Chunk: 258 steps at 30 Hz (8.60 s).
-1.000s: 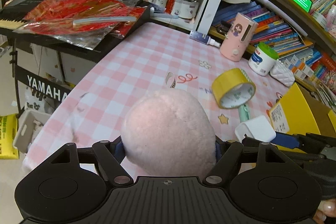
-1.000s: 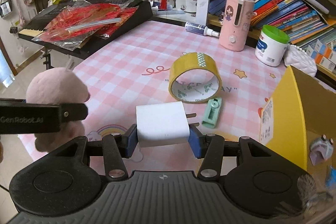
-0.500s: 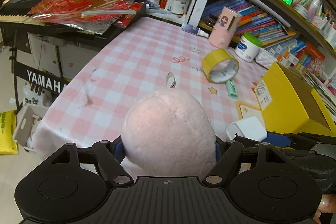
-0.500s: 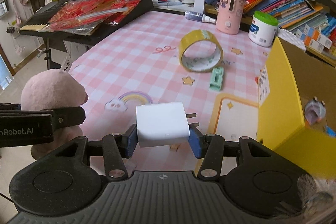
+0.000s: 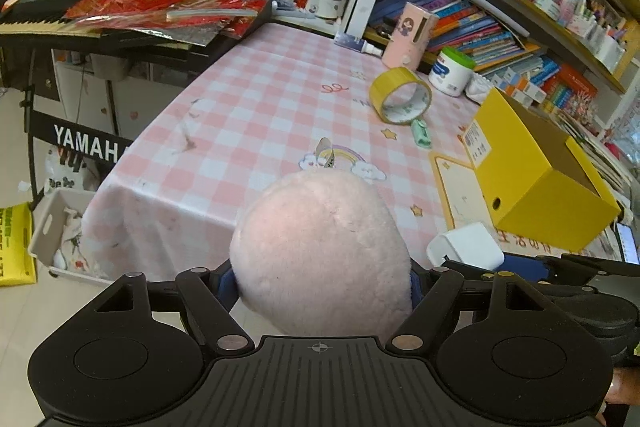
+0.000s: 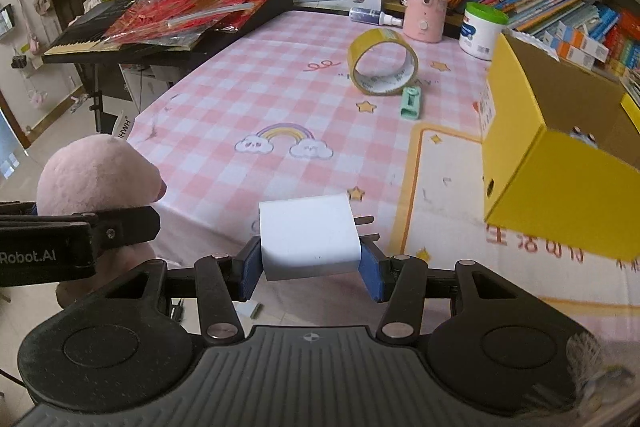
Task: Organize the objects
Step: 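Carry the white charger and pink pig plush toward the yellow box, then lower the white charger and pig plush into the yellow box, then open both grippers to release the charger and pig into the box, then withdraw both tools from the yellow box back over the table, then move the right tool to the green correction tape beside the yellow tape roll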
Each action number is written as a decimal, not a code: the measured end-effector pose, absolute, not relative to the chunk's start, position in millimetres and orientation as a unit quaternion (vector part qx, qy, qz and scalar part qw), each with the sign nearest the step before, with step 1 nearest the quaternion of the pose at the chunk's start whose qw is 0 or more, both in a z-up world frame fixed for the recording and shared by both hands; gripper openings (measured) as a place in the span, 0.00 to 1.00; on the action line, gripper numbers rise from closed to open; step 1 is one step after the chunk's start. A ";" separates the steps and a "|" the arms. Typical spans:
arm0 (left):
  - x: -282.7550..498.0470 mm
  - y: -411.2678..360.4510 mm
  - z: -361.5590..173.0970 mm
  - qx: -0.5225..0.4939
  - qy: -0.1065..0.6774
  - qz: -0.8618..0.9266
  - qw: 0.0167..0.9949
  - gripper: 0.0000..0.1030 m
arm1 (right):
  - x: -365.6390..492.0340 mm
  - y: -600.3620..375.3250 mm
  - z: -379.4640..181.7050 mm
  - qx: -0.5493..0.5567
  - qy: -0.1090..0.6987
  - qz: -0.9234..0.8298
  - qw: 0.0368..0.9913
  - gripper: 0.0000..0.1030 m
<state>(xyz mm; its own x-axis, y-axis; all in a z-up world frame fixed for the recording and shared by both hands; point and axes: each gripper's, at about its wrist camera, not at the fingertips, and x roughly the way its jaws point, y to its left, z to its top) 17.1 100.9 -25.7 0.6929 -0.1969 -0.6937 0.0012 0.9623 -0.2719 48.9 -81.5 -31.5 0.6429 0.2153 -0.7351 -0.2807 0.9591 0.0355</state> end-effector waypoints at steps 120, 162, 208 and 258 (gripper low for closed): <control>210.8 -243.7 -21.1 0.099 0.360 -0.213 0.903 0.75 | 236.6 -379.1 -14.6 -0.147 0.374 0.061 0.914 0.46; 125.0 -184.1 39.2 0.022 0.250 -0.207 0.946 0.86 | 132.3 -384.8 44.3 -0.016 0.293 -0.039 0.955 0.52; 12.3 -8.3 -22.0 0.028 0.365 -0.137 0.920 0.86 | 3.6 -188.5 -40.9 0.013 0.418 -0.044 0.907 0.54; 62.9 75.2 -17.6 -0.022 0.351 -0.053 0.934 0.84 | 81.6 -97.7 -37.0 -0.037 0.403 0.059 0.913 0.51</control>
<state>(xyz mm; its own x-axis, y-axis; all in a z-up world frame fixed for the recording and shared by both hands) 62.9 75.2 -17.6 0.7473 -0.1149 -0.6545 0.0836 0.9934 -0.0789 81.6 -97.7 -37.0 0.6688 0.0788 -0.7393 -0.1383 0.9902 -0.0195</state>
